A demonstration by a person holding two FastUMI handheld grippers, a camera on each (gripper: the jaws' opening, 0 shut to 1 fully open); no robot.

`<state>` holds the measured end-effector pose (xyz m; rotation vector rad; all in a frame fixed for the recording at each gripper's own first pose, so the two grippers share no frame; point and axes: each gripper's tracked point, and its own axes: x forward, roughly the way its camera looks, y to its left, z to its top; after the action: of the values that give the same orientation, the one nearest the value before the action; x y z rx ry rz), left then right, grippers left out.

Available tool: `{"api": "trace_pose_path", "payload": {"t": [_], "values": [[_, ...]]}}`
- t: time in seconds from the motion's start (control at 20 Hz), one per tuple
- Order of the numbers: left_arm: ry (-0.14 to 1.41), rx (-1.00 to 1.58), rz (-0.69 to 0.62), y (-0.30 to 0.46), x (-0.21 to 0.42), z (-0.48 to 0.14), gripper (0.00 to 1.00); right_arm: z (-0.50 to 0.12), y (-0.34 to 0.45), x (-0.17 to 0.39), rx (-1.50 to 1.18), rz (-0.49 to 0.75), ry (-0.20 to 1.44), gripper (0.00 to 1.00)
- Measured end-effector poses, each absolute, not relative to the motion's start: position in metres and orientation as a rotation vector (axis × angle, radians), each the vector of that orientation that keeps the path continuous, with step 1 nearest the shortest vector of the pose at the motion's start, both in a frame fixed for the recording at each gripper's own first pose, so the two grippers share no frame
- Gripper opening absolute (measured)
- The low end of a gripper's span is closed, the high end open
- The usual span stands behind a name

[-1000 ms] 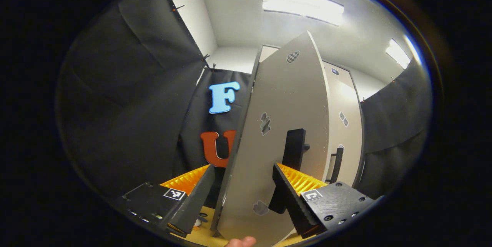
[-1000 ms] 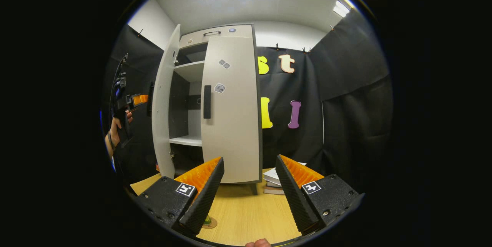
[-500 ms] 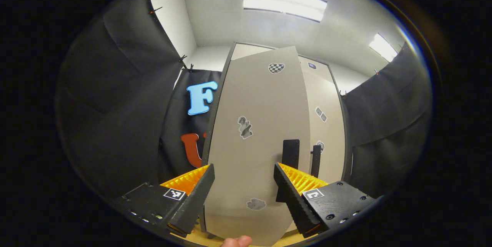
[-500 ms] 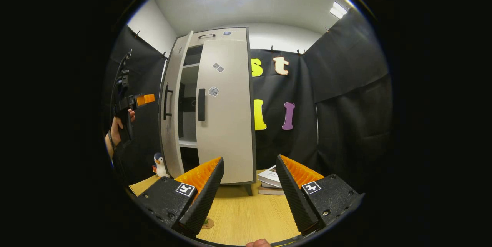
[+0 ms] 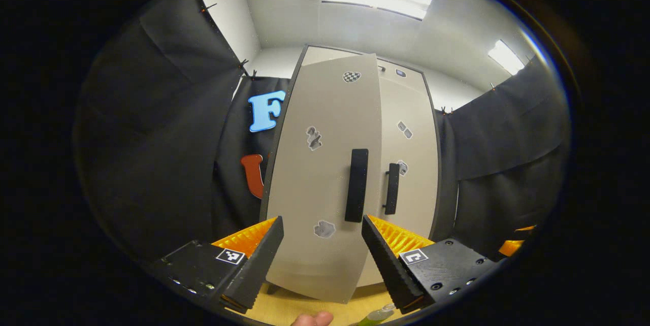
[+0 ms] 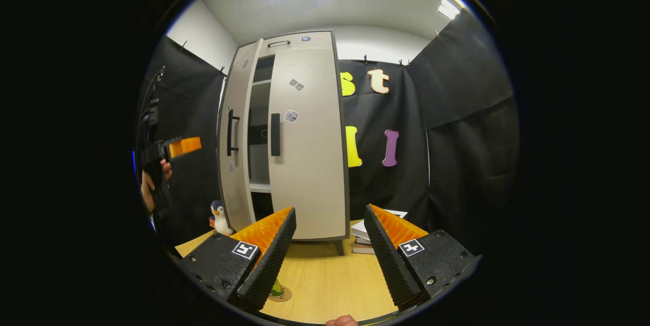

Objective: Grasp the bottle in the cabinet with the left hand and place it on the coaster, then close the right door with the right hand and the left door with the left hand.

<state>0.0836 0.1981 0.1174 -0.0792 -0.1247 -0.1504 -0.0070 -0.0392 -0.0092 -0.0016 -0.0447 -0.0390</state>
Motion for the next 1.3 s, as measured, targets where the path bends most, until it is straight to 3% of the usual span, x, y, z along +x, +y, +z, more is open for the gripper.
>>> {"api": "trace_pose_path", "payload": {"t": [0.05, 0.15, 0.25, 0.3, 0.6, 0.65, 0.75, 0.85, 0.9, 1.15, 1.2, 1.3], "values": [[-0.126, -0.09, -0.159, 0.194, 0.082, 0.117, 0.91, -0.008, -0.038, -0.007, 0.0, -0.035, -0.044, 0.83], [-0.122, -0.089, -0.154, 0.193, 0.08, 0.113, 0.99, -0.007, -0.032, -0.005, 0.008, -0.017, -0.038, 0.83], [-0.105, -0.076, -0.135, 0.197, 0.075, 0.106, 0.95, -0.007, -0.027, -0.008, 0.013, 0.002, -0.032, 0.83], [-0.102, -0.071, -0.129, 0.199, 0.072, 0.105, 0.99, -0.009, -0.025, -0.009, 0.009, 0.007, -0.026, 0.83], [-0.066, 0.009, -0.121, 0.206, 0.063, 0.089, 0.99, -0.028, -0.019, -0.012, 0.029, 0.022, 0.034, 0.83], [-0.051, 0.011, -0.126, 0.206, 0.06, 0.087, 0.95, -0.028, -0.019, -0.012, 0.031, 0.025, 0.035, 0.83], [-0.03, -0.004, -0.133, 0.201, 0.056, 0.082, 0.99, -0.034, -0.018, -0.009, 0.022, 0.021, 0.037, 0.83], [-0.029, -0.029, -0.14, 0.196, 0.054, 0.08, 0.95, -0.044, -0.015, -0.005, 0.021, 0.026, 0.059, 0.83], [-0.03, -0.035, -0.139, 0.195, 0.054, 0.079, 0.99, -0.046, -0.012, -0.004, 0.027, 0.032, 0.06, 0.83], [-0.018, -0.041, -0.143, 0.192, 0.051, 0.075, 0.99, -0.053, -0.001, -0.004, 0.02, 0.061, 0.074, 0.83], [-0.018, -0.042, -0.143, 0.192, 0.051, 0.075, 0.95, -0.054, -0.001, -0.004, 0.017, 0.063, 0.075, 0.83], [-0.019, -0.044, -0.148, 0.19, 0.051, 0.074, 0.99, -0.055, -0.001, -0.002, 0.018, 0.063, 0.079, 0.83]]}}
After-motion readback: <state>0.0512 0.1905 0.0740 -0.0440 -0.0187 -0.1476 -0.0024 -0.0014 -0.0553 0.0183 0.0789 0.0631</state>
